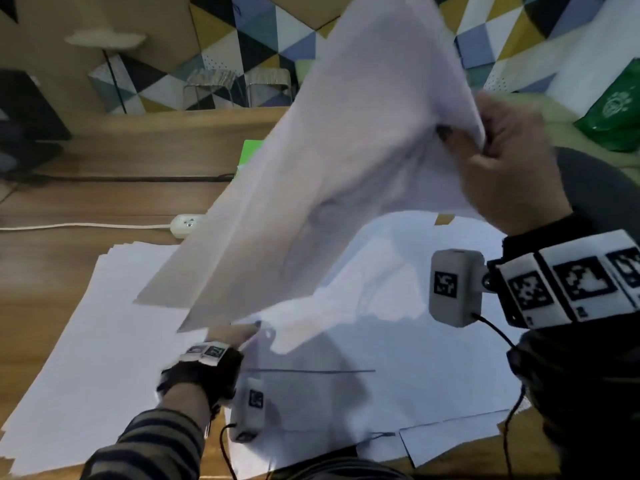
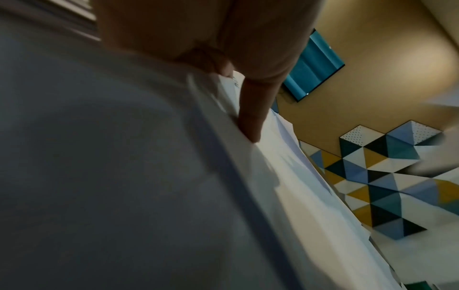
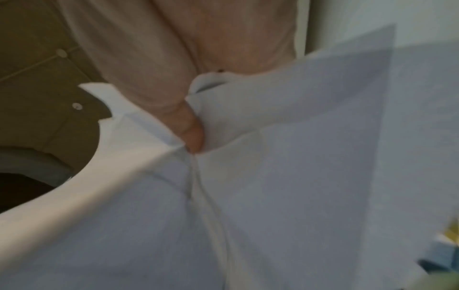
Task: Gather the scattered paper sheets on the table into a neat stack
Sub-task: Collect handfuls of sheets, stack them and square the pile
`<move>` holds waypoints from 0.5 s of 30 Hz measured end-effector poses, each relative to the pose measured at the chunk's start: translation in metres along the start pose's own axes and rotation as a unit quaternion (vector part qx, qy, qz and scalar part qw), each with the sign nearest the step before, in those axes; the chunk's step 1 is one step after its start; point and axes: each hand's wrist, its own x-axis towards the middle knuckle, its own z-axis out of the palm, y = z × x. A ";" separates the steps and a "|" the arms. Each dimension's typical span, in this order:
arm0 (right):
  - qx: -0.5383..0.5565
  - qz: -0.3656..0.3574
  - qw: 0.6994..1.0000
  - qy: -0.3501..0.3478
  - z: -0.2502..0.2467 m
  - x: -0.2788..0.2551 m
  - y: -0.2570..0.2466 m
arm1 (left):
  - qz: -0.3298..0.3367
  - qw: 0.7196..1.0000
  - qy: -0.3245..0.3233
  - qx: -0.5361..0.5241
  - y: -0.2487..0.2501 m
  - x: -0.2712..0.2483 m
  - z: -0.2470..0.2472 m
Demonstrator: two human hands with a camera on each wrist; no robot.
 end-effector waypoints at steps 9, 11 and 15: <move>-0.172 0.018 0.981 -0.085 0.076 -0.056 0.022 | 0.048 0.994 -0.023 -0.092 -0.005 0.000 0.000; -0.187 0.106 0.919 -0.330 0.099 -0.092 0.037 | 0.037 0.993 -0.024 -0.108 -0.004 0.004 0.000; -0.230 0.044 0.826 -0.513 0.134 -0.150 0.056 | -0.041 0.990 -0.067 -0.116 0.006 0.004 -0.004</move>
